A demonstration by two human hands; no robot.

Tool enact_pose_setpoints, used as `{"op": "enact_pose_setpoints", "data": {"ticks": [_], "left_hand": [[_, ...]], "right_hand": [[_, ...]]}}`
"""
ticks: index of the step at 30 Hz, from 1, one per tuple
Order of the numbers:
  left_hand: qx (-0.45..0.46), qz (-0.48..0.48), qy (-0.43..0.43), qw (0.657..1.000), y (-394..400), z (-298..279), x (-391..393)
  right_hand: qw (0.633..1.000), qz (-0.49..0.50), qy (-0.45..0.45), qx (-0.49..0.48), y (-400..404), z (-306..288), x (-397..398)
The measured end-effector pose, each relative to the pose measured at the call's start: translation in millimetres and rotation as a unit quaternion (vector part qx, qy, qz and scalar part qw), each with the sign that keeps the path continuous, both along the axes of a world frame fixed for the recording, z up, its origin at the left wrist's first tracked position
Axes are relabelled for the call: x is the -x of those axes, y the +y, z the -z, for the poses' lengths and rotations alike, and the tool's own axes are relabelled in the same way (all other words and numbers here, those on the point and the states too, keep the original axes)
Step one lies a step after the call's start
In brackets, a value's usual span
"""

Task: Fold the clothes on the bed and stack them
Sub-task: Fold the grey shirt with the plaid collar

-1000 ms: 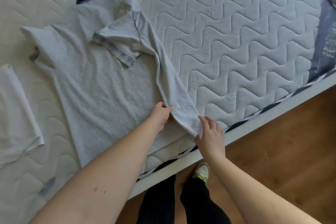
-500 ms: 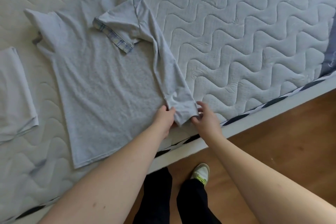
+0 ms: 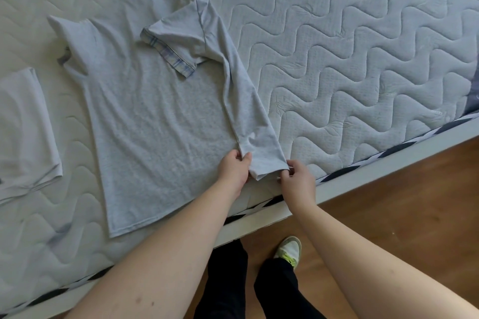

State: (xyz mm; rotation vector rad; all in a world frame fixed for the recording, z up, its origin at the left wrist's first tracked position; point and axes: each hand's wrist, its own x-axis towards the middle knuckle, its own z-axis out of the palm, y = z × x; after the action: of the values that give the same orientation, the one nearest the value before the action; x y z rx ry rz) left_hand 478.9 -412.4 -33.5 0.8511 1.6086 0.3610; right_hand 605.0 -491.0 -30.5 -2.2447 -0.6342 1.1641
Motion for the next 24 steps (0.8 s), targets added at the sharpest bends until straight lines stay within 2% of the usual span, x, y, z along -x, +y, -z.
{"op": "enact_pose_setpoints", "data": {"ticks": [4, 9, 13, 15, 19, 22, 24], "left_hand": [[-0.016, 0.018, 0.021, 0.999, 1.0, -4.3, -4.8], [0.023, -0.096, -0.136, 0.986, 4.2, -14.1, -15.5], [0.002, -0.1, -0.143, 0.985, 3.3, -14.1, -22.0], [-0.014, -0.1, -0.106, 0.989, 1.9, -11.7, -20.7], [-0.047, -0.034, 0.04, 0.998, -3.7, -4.9, -12.4], [-0.053, 0.076, 0.173, 0.981, -5.6, -1.5, -4.2], [-0.047, 0.11, 0.215, 0.969, -7.0, -1.2, 1.4]], "right_hand": [[0.998, -0.057, 0.006, -0.011, -1.5, -3.9, 4.5], [0.998, 0.028, -0.029, 0.049, 16.8, -3.9, 14.3], [0.991, 0.112, 0.003, 0.067, 22.2, -0.6, 13.2], [0.993, 0.101, -0.011, 0.056, 15.6, 0.5, 9.4], [0.997, 0.016, -0.072, 0.03, -4.2, 1.3, 5.5], [0.995, -0.019, -0.093, 0.039, -13.2, 2.3, 5.1], [0.993, -0.045, -0.097, 0.058, -15.5, -0.5, 7.4]]}}
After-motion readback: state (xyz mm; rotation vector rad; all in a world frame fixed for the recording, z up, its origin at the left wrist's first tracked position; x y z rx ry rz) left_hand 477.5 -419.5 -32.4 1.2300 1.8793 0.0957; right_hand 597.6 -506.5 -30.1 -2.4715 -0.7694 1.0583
